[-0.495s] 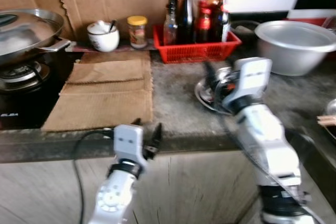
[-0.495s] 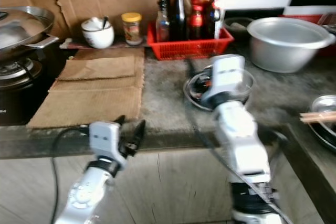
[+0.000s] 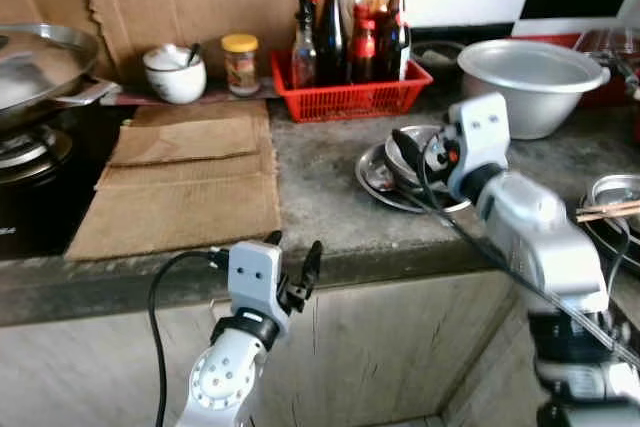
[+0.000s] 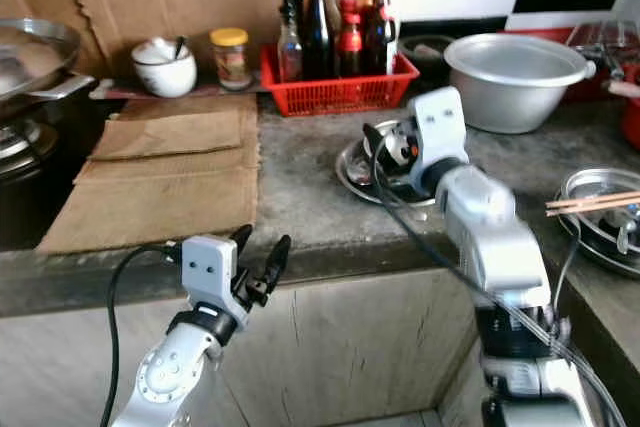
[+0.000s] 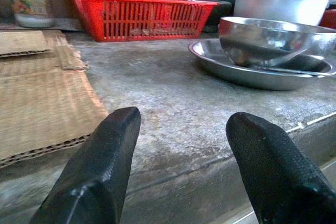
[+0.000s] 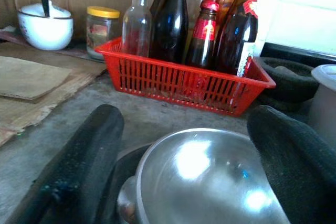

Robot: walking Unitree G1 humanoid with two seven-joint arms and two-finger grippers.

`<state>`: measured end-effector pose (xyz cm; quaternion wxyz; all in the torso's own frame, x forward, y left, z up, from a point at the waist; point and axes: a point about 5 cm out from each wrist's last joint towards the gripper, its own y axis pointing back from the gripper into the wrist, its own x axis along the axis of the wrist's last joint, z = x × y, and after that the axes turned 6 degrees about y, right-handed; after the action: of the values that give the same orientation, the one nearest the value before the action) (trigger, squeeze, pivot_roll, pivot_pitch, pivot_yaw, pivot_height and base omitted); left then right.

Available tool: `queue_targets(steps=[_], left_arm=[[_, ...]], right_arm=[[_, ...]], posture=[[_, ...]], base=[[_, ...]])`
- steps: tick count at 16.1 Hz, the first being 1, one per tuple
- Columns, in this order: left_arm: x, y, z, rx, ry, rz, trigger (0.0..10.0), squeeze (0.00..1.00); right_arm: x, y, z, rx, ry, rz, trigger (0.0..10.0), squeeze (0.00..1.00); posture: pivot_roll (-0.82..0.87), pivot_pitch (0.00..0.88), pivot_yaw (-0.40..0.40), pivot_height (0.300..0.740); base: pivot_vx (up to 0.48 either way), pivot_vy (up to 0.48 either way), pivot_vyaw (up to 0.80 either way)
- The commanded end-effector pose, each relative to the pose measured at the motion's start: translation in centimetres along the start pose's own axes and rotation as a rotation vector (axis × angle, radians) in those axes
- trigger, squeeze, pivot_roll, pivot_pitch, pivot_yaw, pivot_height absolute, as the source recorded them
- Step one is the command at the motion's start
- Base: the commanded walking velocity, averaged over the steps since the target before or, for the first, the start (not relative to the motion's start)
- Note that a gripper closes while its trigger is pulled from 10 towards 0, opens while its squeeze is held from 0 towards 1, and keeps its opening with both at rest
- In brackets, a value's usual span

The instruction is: Kitchen organization

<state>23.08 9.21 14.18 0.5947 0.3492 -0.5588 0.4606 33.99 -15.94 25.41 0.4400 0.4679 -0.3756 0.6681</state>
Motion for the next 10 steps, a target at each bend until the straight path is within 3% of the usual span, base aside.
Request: queue_targets(steps=[1, 7, 8, 9, 10], left_arm=[[0.2, 0.0, 0.2, -0.010, 0.004, 0.005, 10.0, 0.00], [0.0, 0.5, 0.8, -0.011, 0.015, 0.001, 10.0, 0.00], [0.0, 0.5, 0.9, -0.015, 0.013, -0.002, 10.0, 0.00], [0.0, 0.5, 1.0, -0.016, 0.013, -0.002, 10.0, 0.00], [0.0, 0.5, 1.0, -0.017, 0.013, -0.001, 10.0, 0.00]], right_arm=[[0.5, -0.4, 0.3, 0.020, -0.010, -0.009, 10.0, 0.00], [1.7, -1.3, 0.2, 0.223, -0.056, -0.111, 10.0, 0.00], [1.4, -1.3, 0.3, 0.230, -0.052, -0.138, 10.0, 0.76], [0.9, -1.3, 0.1, 0.257, -0.040, -0.177, 10.0, 1.00], [0.6, -1.3, 0.0, 0.263, -0.038, -0.203, 10.0, 1.00]], posture=[[0.11, 0.032, -0.028, 0.740], [0.11, 0.059, -0.043, 0.740], [0.11, 0.062, -0.043, 0.740], [0.11, 0.064, -0.043, 0.740], [0.11, 0.064, -0.043, 0.740]], base=[[0.000, 0.000, 0.00], [0.000, 0.000, 0.00], [0.000, 0.000, 0.00], [0.000, 0.000, 0.00], [0.000, 0.000, 0.00]])
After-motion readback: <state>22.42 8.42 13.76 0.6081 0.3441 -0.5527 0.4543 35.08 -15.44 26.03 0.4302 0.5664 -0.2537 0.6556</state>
